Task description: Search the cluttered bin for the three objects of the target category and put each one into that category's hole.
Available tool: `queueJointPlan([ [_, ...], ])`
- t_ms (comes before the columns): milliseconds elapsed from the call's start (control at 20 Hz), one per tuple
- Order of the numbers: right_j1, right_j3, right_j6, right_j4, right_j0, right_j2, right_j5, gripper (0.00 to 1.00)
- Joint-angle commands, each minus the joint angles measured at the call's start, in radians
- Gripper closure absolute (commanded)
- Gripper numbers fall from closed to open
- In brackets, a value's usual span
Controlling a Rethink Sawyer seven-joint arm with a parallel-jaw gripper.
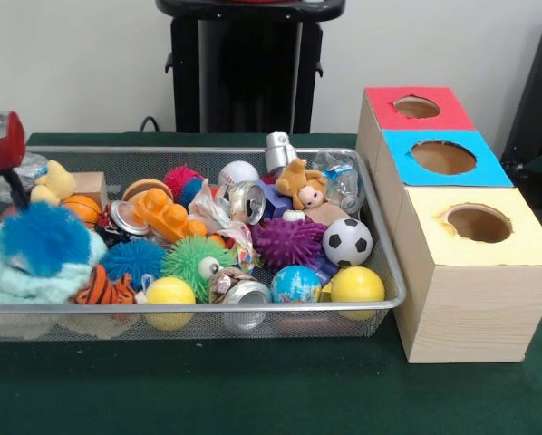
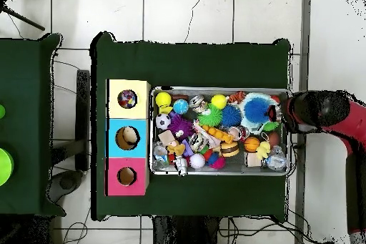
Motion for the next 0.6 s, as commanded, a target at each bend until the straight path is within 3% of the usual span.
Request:
queueJointPlan([
  [50,0.015,0.123,-0.208,-0.064,0.004,0.086,-0.120,0.00],
  [200,-0.003,0.182,-0.150,-0.067,0.005,0.089,-0.189,0.00],
  [600,-0.092,0.310,-0.027,-0.035,0.044,0.058,-0.233,0.00],
])
